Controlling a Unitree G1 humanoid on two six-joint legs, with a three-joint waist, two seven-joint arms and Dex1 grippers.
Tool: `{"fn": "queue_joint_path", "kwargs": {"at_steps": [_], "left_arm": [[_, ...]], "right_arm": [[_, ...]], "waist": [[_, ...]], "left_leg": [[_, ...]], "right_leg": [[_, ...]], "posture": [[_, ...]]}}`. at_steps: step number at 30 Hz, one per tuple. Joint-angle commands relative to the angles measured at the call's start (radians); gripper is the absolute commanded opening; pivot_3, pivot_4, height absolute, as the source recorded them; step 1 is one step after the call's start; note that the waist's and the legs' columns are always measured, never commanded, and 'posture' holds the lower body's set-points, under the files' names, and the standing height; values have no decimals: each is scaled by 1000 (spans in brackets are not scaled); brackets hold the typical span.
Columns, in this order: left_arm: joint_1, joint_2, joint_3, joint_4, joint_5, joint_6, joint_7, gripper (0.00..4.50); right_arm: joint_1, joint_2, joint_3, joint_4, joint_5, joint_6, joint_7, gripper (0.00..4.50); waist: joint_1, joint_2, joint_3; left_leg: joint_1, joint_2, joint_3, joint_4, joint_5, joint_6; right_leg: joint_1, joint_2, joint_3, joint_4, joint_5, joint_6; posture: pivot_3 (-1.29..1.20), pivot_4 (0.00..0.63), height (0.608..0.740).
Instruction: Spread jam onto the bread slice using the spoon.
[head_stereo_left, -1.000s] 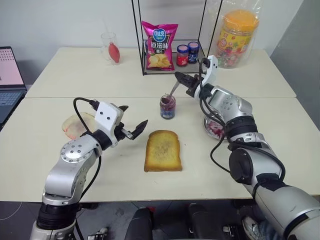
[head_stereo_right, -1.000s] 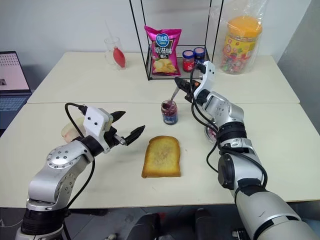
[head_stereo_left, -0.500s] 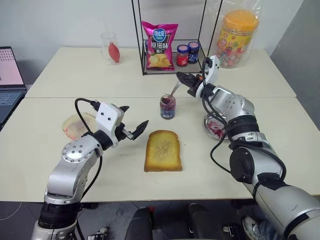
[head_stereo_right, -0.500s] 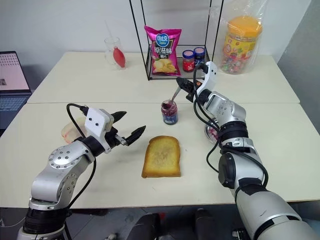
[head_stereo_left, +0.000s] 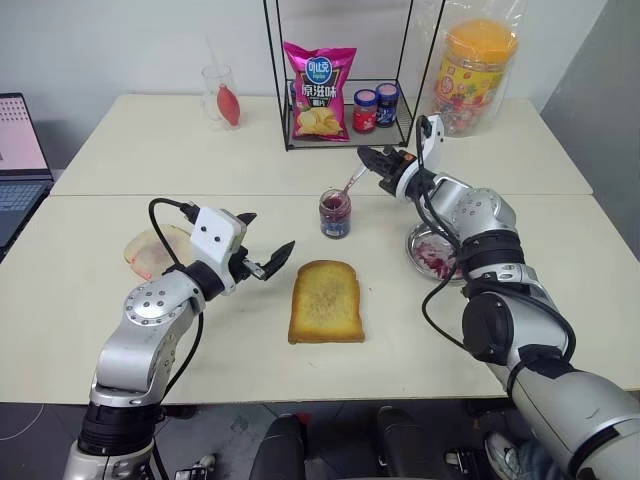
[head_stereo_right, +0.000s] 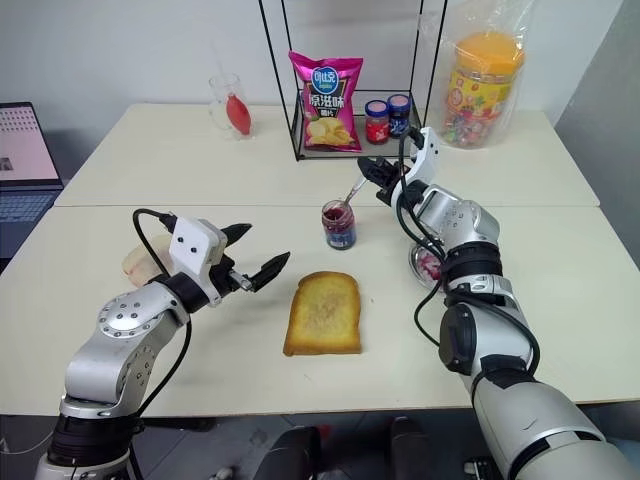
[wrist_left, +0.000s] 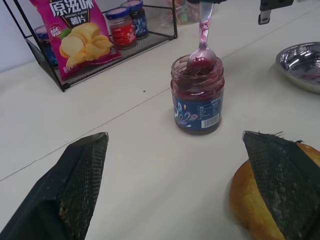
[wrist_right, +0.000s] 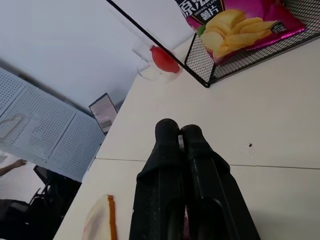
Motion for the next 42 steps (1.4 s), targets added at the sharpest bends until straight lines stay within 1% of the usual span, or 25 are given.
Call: {"fn": "queue_joint_path", "kwargs": {"at_steps": [1,9,11,20,27,32,35,39,42], "left_arm": [[-11,-3,14,-11,2,-24,-3,4500],[-21,-6,19,-11,0,-29,-4,4500],[-21,-1,24,-17,-11,-34,-18,4500],[-31,31,49,-22,-52,-33,-94,4500],[-40,29,45,-32,-56,-21,-104,4500],[-29,41,52,-50,-62,-13,-114,4500],[-15,65,54,-61,-46,-19,-127,4500],[43,124,77,-102,-47,-40,-178,4500],[124,161,119,-155,-93,-25,-226,4500]], "right_arm": [[-18,-1,-33,-31,45,10,-20,23],[-25,-16,-61,-12,55,4,-41,23],[-32,-22,-81,-10,69,8,-50,23],[-26,-18,-102,-31,111,32,-71,23],[-21,-15,-106,-35,127,31,-85,23],[-19,-8,-112,-90,161,68,-91,23],[-5,0,-106,-170,194,119,-101,23],[42,34,-108,-397,297,260,-165,23],[126,58,-84,-601,382,381,-216,23]], "waist": [[0,0,0],[0,0,0],[0,0,0],[0,0,0],[0,0,0],[0,0,0],[0,0,0],[0,0,0],[0,0,0]], "left_leg": [[0,0,0,0,0,0],[0,0,0,0,0,0],[0,0,0,0,0,0],[0,0,0,0,0,0],[0,0,0,0,0,0],[0,0,0,0,0,0],[0,0,0,0,0,0],[-1,1,0,-1,0,0],[-1,1,0,-1,0,0]], "right_leg": [[0,0,0,0,0,0],[0,0,0,0,0,0],[0,0,0,0,0,0],[0,0,0,0,0,0],[0,0,0,0,0,0],[0,0,0,0,0,0],[0,0,0,0,0,0],[-1,1,0,0,0,0],[-1,1,0,0,0,0]], "posture": [[0,150,740],[0,150,740],[0,150,740],[0,150,740],[0,150,740],[0,150,740],[0,150,740],[0,150,740],[0,150,740]]}}
